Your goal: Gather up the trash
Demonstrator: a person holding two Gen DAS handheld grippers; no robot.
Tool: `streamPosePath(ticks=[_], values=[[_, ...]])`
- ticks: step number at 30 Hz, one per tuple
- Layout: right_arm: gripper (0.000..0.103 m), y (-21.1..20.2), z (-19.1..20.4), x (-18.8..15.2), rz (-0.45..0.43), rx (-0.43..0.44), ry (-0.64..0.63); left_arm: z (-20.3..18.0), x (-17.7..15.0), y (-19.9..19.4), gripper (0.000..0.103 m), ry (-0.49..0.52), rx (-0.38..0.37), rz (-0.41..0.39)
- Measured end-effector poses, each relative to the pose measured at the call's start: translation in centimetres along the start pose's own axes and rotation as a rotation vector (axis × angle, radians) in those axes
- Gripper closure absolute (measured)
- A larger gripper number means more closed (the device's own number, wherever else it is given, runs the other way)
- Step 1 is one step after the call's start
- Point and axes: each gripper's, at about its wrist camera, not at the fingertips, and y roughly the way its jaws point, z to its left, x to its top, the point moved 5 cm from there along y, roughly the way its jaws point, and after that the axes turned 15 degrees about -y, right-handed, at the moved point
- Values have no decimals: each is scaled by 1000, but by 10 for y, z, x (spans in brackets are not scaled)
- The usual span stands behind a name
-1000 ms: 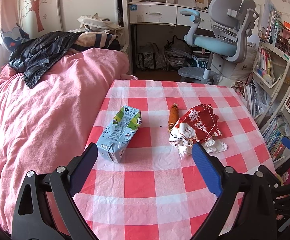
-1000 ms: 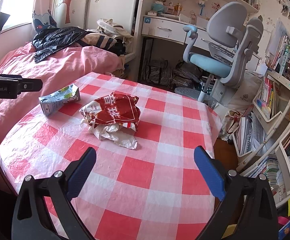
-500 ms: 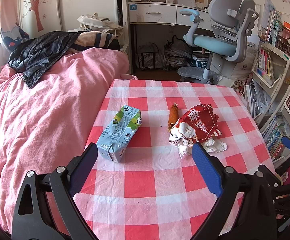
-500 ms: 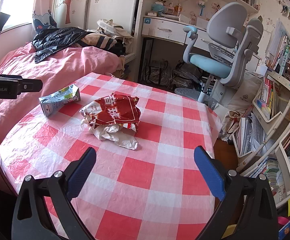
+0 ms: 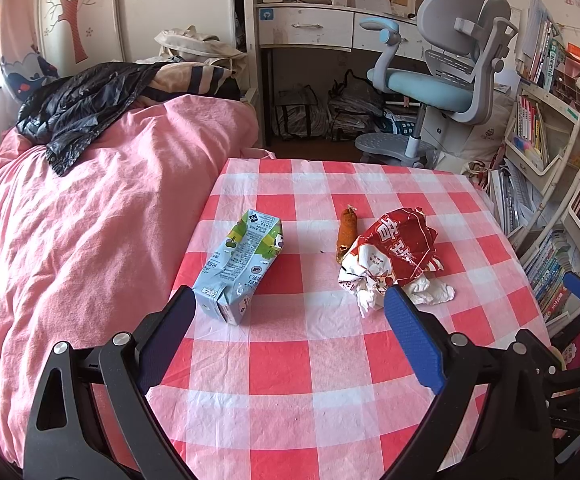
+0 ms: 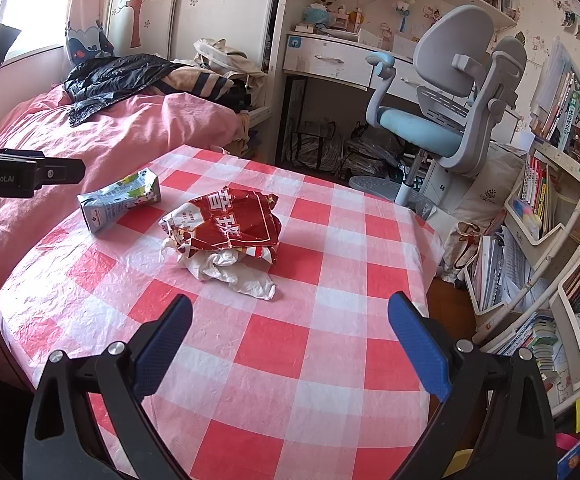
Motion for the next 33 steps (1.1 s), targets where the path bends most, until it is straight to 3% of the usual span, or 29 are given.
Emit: streamPosePath(ticks=[33], values=[[9, -1, 1, 1, -2, -3, -2, 1, 1, 0, 10, 0, 0, 2]])
